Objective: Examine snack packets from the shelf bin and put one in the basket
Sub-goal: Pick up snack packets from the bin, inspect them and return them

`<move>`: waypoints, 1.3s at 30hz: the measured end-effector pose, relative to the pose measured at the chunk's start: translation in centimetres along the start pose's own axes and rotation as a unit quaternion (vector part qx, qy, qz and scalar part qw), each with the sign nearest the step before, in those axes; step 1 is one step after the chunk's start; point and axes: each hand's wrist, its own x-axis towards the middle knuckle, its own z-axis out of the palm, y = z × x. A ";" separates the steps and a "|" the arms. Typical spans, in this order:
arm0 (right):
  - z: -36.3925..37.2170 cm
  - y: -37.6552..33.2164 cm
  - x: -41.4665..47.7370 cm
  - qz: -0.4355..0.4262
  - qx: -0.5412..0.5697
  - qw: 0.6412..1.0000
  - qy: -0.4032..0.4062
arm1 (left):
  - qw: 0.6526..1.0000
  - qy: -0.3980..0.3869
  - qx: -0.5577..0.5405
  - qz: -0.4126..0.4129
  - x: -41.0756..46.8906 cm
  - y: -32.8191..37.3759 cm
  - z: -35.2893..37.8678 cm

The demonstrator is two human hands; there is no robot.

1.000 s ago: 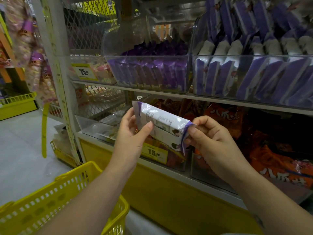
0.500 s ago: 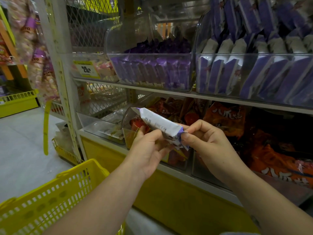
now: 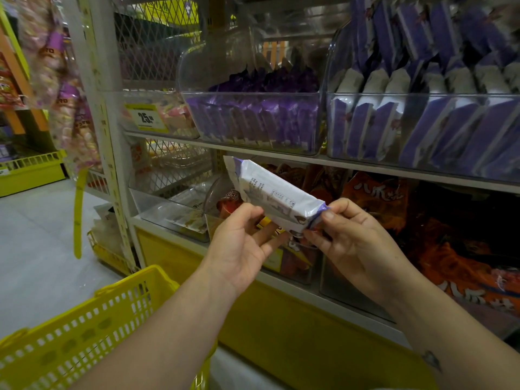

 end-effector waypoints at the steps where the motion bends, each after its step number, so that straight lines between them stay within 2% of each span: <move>1: 0.0 0.0 0.0 0.002 0.006 1.000 -0.001 | 1.000 -0.007 0.012 0.011 -0.1 0.1 0.0; 5: 0.3 -0.6 -0.3 -0.011 0.031 0.999 0.016 | 0.985 -0.028 0.141 0.092 -0.7 0.4 0.3; 9: 1.2 -1.7 -1.3 -0.045 0.032 0.998 0.015 | 0.931 -0.082 0.312 0.170 -1.7 0.8 1.4; 13: 2.4 -3.3 -2.4 -0.113 -0.033 0.993 0.030 | 0.896 -0.147 0.354 0.225 -2.5 2.2 2.7; 15: 2.7 -4.1 -2.6 -0.145 -0.111 0.981 0.061 | 0.887 -0.154 0.363 0.240 -2.7 3.1 3.4; 19: 3.4 -6.9 -3.4 -0.208 -0.366 0.905 0.065 | 0.862 -0.157 0.393 0.278 -3.6 5.3 6.6; 22: 3.6 -10.5 -3.3 -0.225 -0.492 0.839 0.054 | 0.827 -0.139 0.430 0.335 -4.1 7.4 9.6; 26: 3.1 -16.2 -2.7 -0.221 -0.591 0.773 0.062 | 0.752 -0.077 0.510 0.410 -3.4 9.7 13.4; 31: 1.3 -20.7 -0.9 -0.194 -0.741 0.637 0.084 | 0.701 -0.065 0.571 0.422 -0.9 10.6 17.5; 36: 0.7 -23.1 1.4 -0.106 -0.817 0.566 0.025 | 0.661 -0.058 0.624 0.412 2.3 11.4 21.1; 39: 0.4 -24.3 2.9 -0.054 -0.835 0.547 -0.022 | 0.634 -0.070 0.654 0.407 4.0 11.5 23.0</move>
